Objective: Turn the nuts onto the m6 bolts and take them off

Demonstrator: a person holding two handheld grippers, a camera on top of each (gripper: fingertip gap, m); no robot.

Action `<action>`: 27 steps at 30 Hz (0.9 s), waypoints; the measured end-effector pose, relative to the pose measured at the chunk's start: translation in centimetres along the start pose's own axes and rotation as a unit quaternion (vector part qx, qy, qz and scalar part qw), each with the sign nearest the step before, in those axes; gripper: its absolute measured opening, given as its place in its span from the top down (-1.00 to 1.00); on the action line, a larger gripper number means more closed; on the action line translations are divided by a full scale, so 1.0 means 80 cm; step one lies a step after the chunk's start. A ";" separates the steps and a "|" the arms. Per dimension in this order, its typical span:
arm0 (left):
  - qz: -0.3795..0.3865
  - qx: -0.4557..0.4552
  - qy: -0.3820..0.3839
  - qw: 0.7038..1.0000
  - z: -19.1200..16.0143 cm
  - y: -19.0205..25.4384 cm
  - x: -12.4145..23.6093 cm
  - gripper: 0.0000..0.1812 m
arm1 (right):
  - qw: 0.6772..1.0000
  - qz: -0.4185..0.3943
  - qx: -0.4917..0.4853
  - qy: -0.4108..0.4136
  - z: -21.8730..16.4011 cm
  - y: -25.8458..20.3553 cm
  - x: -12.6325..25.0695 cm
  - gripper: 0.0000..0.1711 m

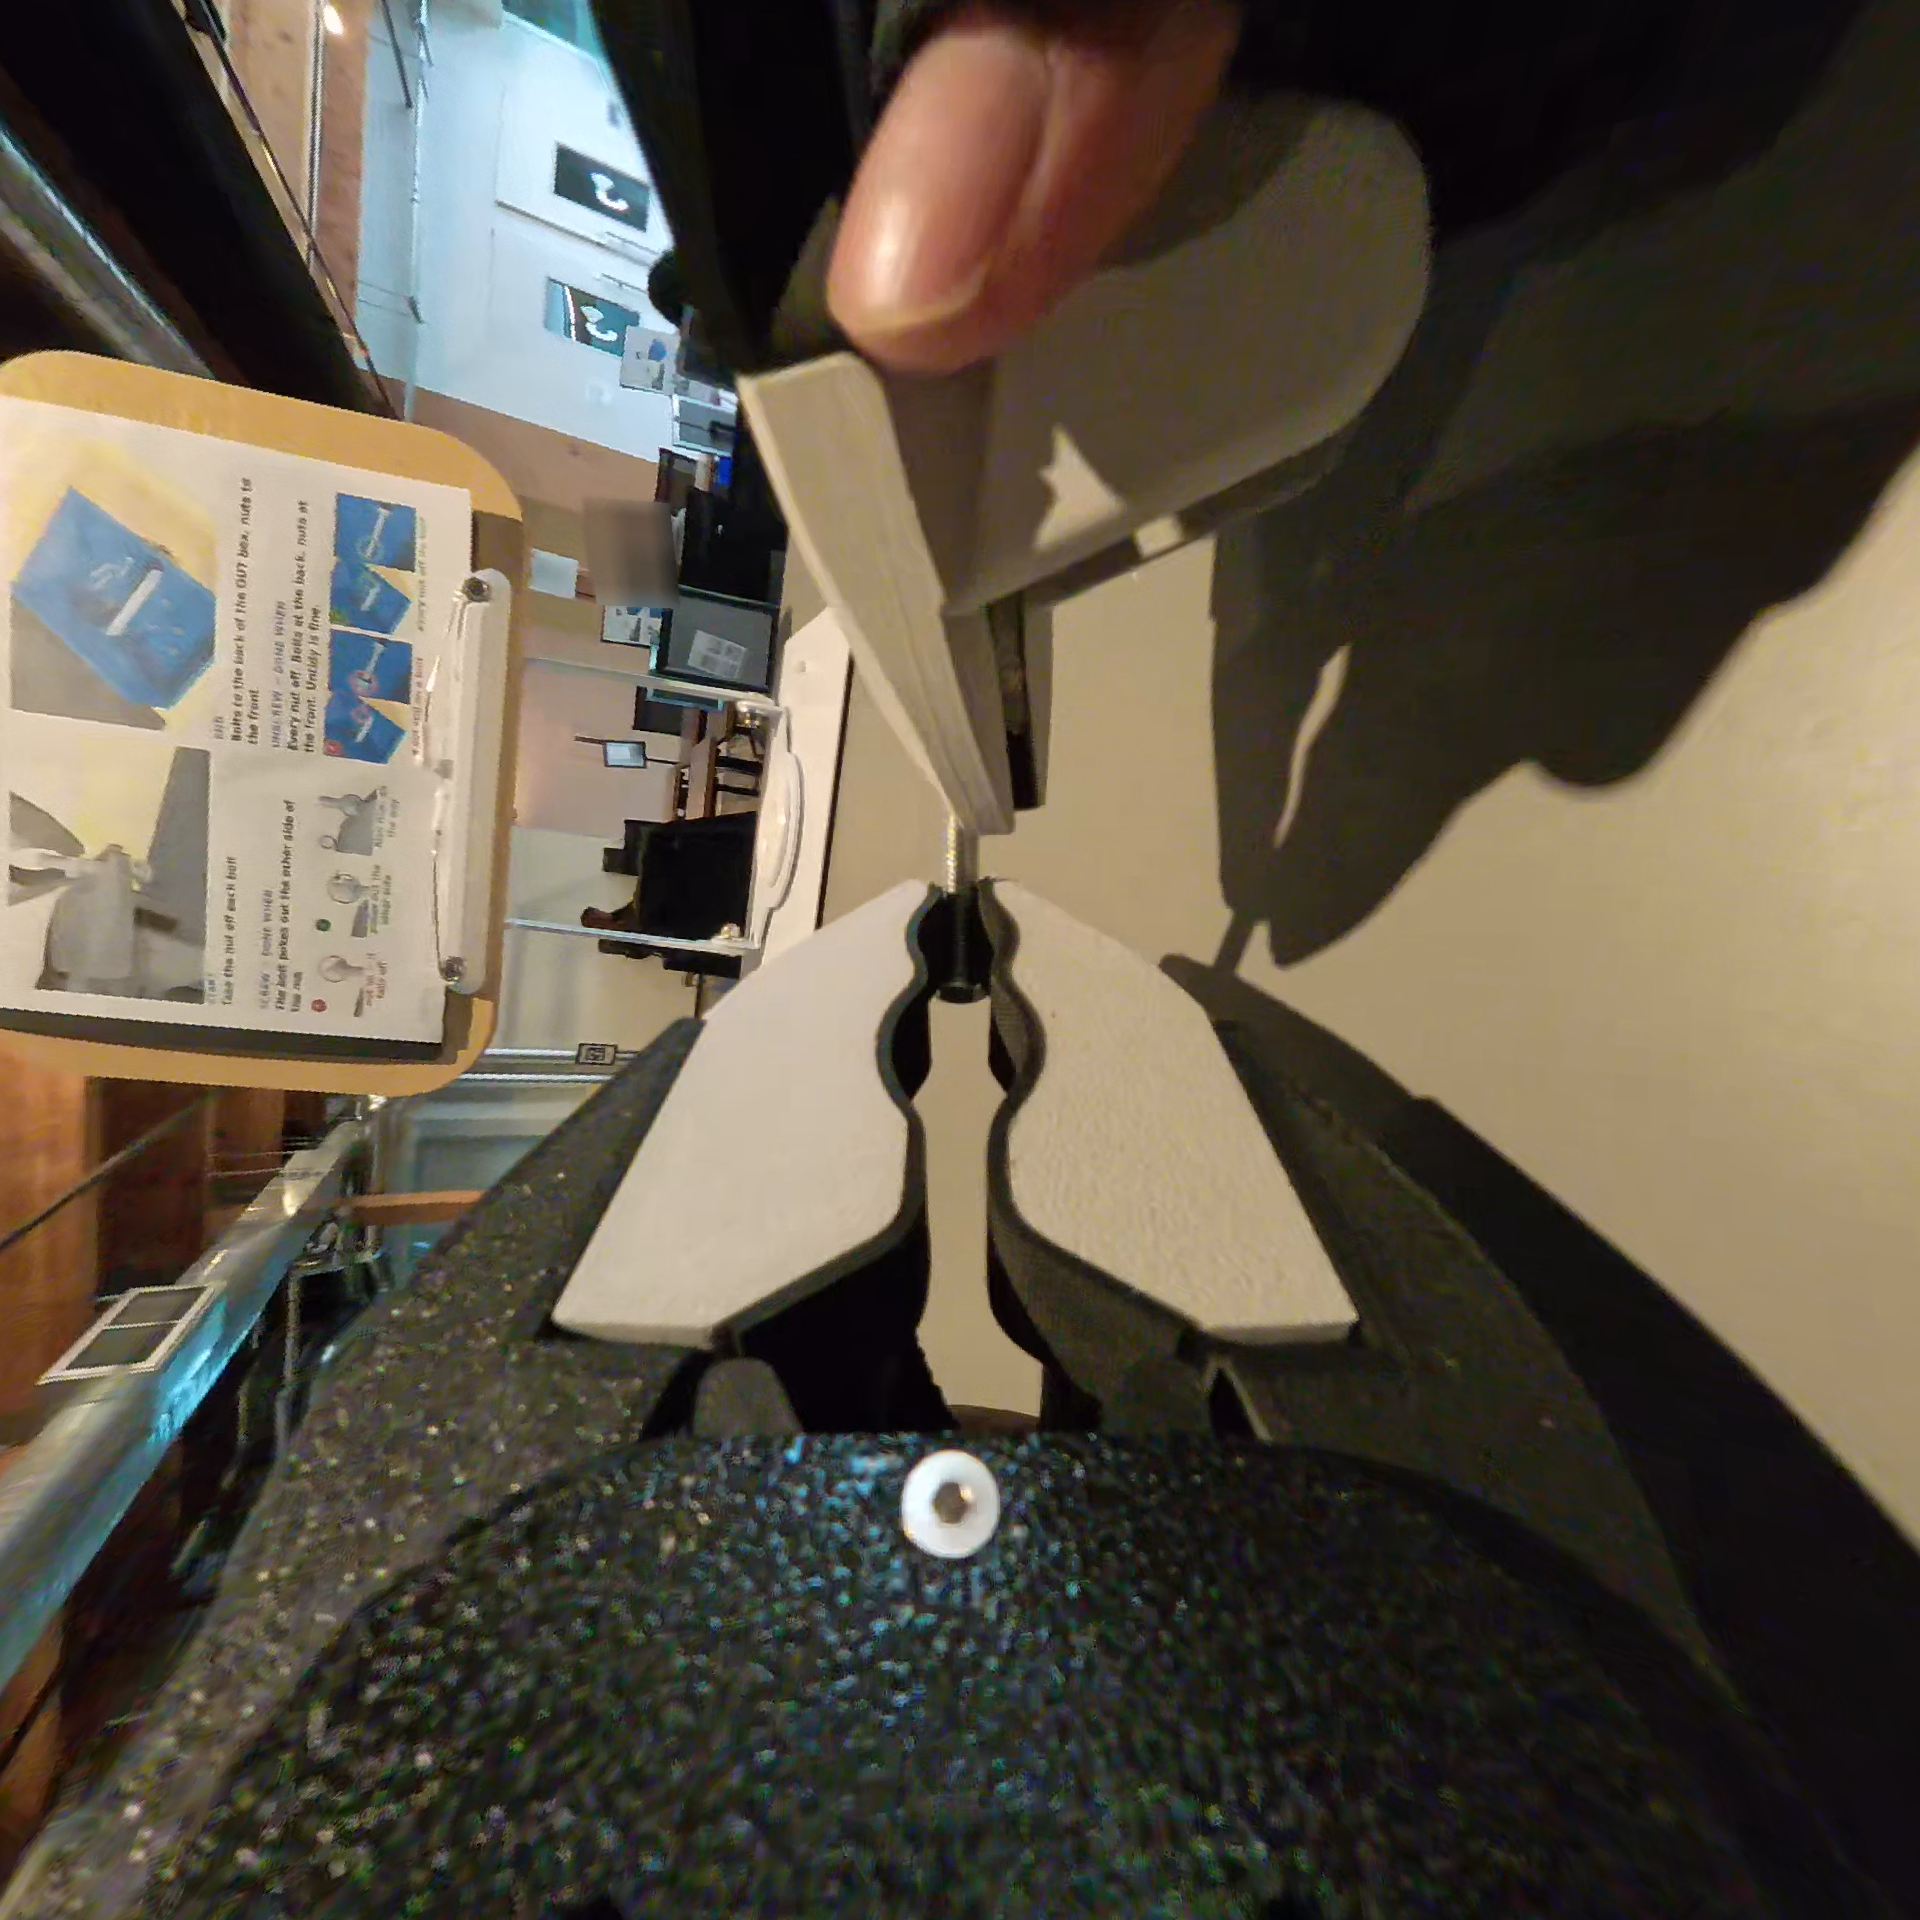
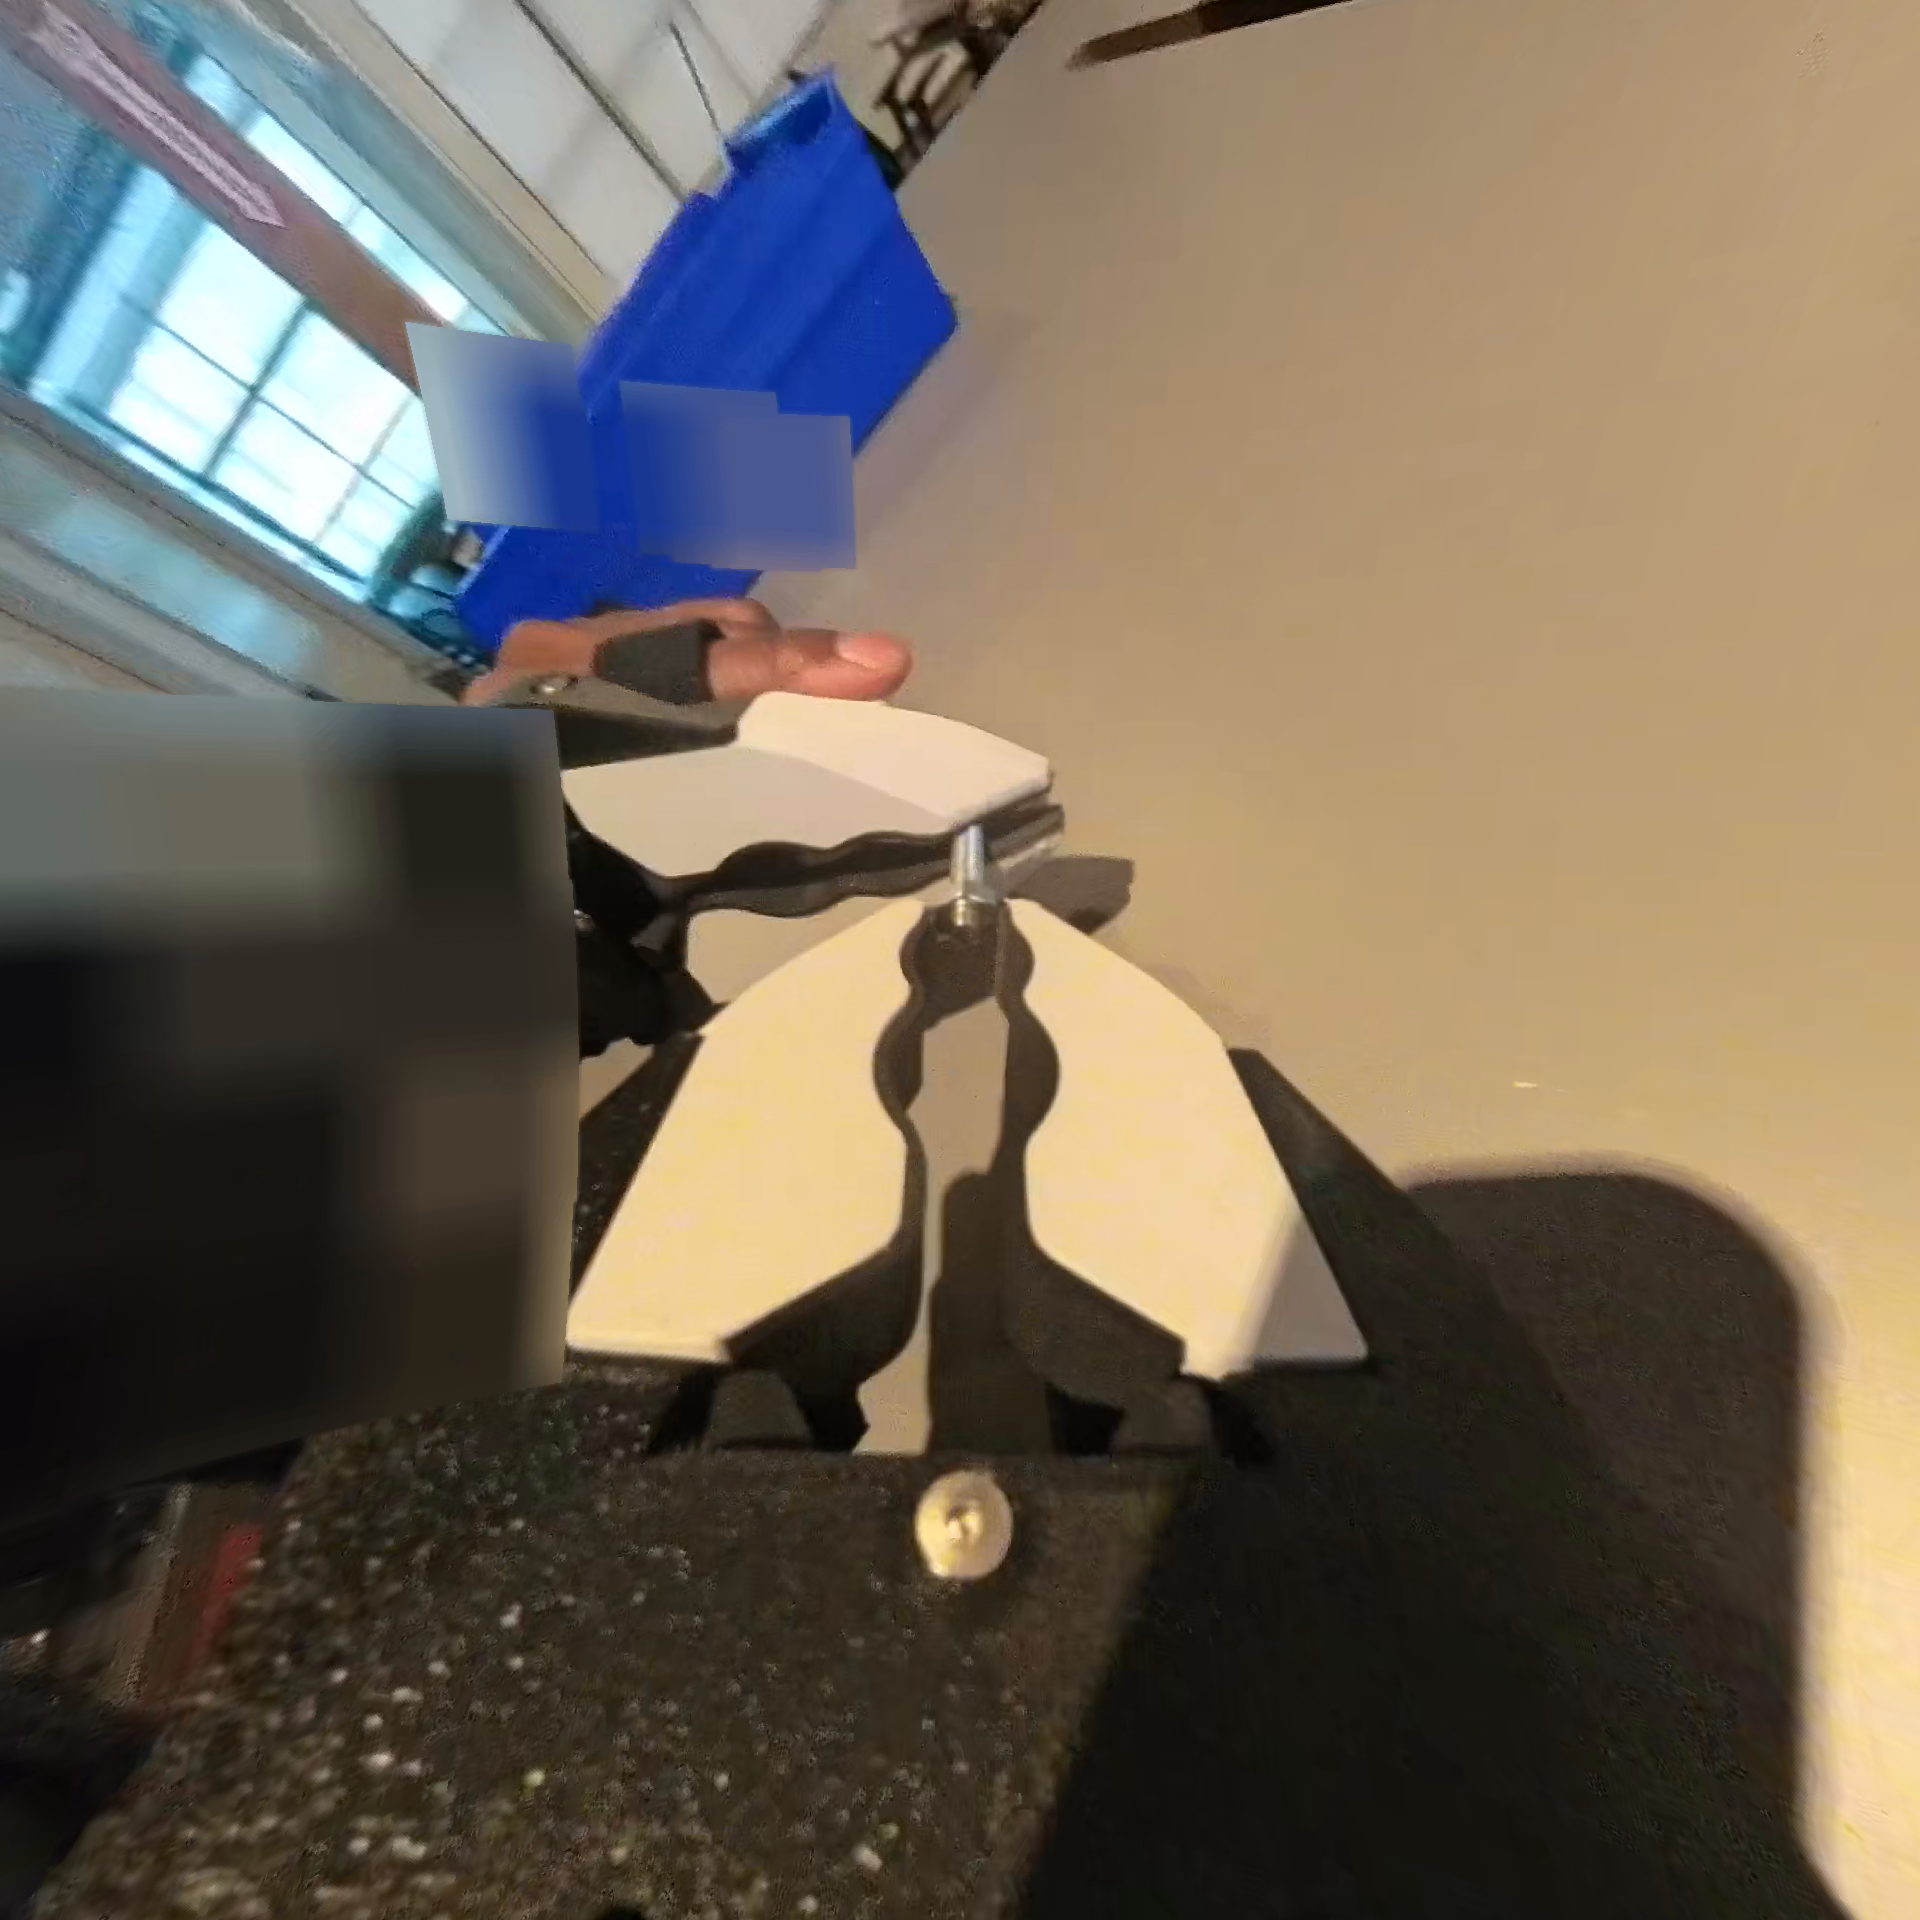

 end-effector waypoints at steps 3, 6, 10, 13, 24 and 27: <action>0.000 0.019 0.007 1.000 0.002 -0.003 0.000 0.94 | 0.998 -0.008 0.069 -0.007 0.004 -0.003 0.005 0.69; -0.013 0.040 0.016 0.999 0.001 0.000 0.000 0.94 | 0.976 -0.085 0.201 -0.003 0.008 -0.001 0.012 0.49; -0.024 0.061 0.028 0.997 0.000 0.000 0.001 0.94 | 0.913 -0.162 0.373 -0.025 0.000 -0.005 0.013 0.54; -0.028 0.059 0.031 0.997 0.002 0.001 0.001 0.94 | 0.890 -0.185 0.417 -0.031 -0.004 -0.006 0.009 0.61; -0.014 0.005 -0.003 1.000 0.000 0.004 -0.001 0.94 | 0.989 -0.094 0.110 -0.006 0.000 -0.003 -0.003 0.88; -0.011 0.030 0.008 0.999 0.002 0.000 0.000 0.94 | 1.000 0.011 -0.013 0.014 0.002 0.000 0.002 0.88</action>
Point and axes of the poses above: each gripper's, where its closed fingertips meet, x back along the fingers, z out of its top, y = z × x across the jaws, the point moved 5 cm from there along x, back along the fingers, and after that the axes turned 15 degrees about -x, right-handed, at the moved point
